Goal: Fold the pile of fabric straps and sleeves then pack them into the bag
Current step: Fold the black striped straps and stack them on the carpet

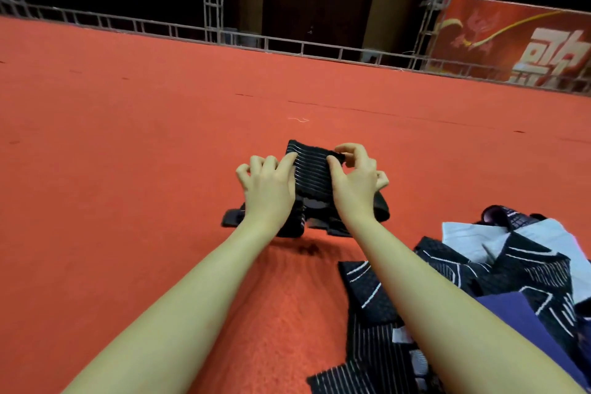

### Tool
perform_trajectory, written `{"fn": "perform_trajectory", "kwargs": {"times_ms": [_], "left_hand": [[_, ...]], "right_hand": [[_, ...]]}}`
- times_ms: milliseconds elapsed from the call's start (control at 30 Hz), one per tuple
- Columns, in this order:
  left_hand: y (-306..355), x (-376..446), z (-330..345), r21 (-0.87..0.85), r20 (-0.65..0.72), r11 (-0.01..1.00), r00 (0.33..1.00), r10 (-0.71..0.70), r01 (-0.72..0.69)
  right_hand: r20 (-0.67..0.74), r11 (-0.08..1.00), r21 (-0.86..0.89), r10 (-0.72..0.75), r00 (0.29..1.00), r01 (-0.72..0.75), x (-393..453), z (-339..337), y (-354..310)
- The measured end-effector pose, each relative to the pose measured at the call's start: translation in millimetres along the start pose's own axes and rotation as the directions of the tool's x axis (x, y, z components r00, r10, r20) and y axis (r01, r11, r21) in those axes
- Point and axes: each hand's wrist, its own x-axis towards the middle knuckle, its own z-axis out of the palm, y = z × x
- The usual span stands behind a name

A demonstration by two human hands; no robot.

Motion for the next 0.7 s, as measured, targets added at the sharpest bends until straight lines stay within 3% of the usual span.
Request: {"fn": "perform_trajectory", "kwargs": {"times_ms": [200, 333, 433, 533, 633, 700], "left_hand": [[-7.8, 5.9, 29.7, -0.122, 0.059, 0.982, 0.989, -0.139, 0.145], [-34.5, -2.9, 39.2, 0.04, 0.092, 0.996, 0.993, -0.078, 0.075], [-55.0, -12.8, 45.9, 0.131, 0.198, 0.989, 0.976, -0.089, 0.064], [-63.9, -21.8, 44.0, 0.214, 0.452, 0.968, 0.864, -0.221, 0.135], [-64.1, -23.2, 42.3, 0.251, 0.609, 0.967, 0.77, -0.189, 0.038], [-64.1, -22.2, 40.4, 0.223, 0.688, 0.974, 0.704, -0.175, 0.024]], "right_hand": [[0.013, 1.0, -0.018, -0.012, 1.0, 0.012, 23.5, 30.1, 17.3], [0.088, 0.991, -0.127, -0.03, 0.996, 0.041, 19.7, 55.3, 32.8], [0.242, 0.959, -0.271, -0.015, 0.97, 0.082, 13.4, 71.8, 42.6], [0.439, 0.85, -0.448, -0.062, 0.896, 0.278, 3.0, 83.5, 56.6], [0.451, 0.789, -0.421, -0.246, 0.858, 0.447, -9.8, 84.4, 64.2], [0.48, 0.738, -0.437, -0.293, 0.827, 0.515, -14.1, 81.0, 65.1]]}}
